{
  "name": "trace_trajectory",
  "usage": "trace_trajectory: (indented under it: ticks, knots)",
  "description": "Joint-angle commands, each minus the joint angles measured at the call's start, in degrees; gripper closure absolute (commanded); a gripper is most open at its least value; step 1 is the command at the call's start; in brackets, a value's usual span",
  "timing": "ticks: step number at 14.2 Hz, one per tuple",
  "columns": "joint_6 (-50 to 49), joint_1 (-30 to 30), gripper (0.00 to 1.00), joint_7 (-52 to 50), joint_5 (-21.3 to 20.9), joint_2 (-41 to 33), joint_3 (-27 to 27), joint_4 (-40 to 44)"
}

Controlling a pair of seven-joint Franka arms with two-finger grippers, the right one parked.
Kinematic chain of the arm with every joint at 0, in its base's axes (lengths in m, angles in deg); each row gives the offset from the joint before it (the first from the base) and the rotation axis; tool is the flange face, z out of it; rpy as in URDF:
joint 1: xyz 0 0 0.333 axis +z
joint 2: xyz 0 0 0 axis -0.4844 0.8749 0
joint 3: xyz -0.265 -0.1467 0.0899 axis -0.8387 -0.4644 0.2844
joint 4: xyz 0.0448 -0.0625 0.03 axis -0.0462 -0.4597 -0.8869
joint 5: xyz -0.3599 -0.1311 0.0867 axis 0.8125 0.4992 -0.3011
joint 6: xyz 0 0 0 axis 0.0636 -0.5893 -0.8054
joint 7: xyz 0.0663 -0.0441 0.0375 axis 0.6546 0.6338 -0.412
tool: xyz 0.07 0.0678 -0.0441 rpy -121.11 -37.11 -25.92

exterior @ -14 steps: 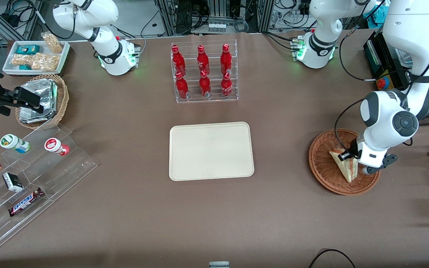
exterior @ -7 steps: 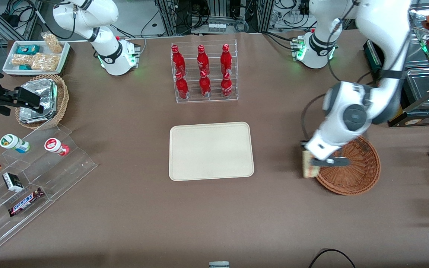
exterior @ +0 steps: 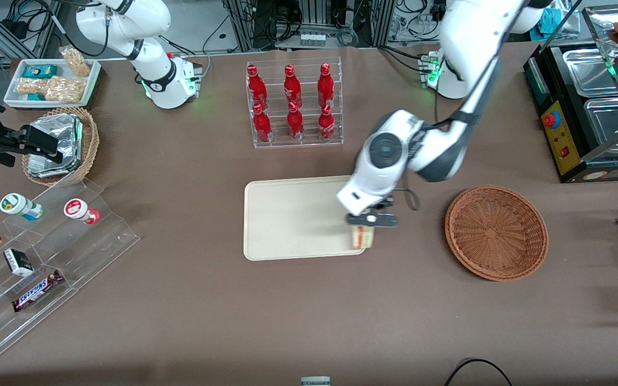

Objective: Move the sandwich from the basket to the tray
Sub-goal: 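Lift the sandwich and carry it over the white tray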

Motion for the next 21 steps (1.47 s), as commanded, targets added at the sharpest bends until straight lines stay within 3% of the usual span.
trace_trajectory:
  ticks: [1,7,13,15,21]
  knots:
    - [-0.6,-5.5,0.99,-8.9,-0.7,7.9,0.8,10.1]
    - [8.0,-11.7,0.99,-18.2,-1.1,14.2,1.0,14.3]
    - [5.8,-13.9,0.99,-17.7,-1.6,14.6,1.2,15.1]
    - [5.5,-13.9,0.98,-17.8,-3.6,14.7,1.2,15.0]
    - [5.0,-14.0,0.87,-18.4,-4.7,15.1,1.2,14.2]
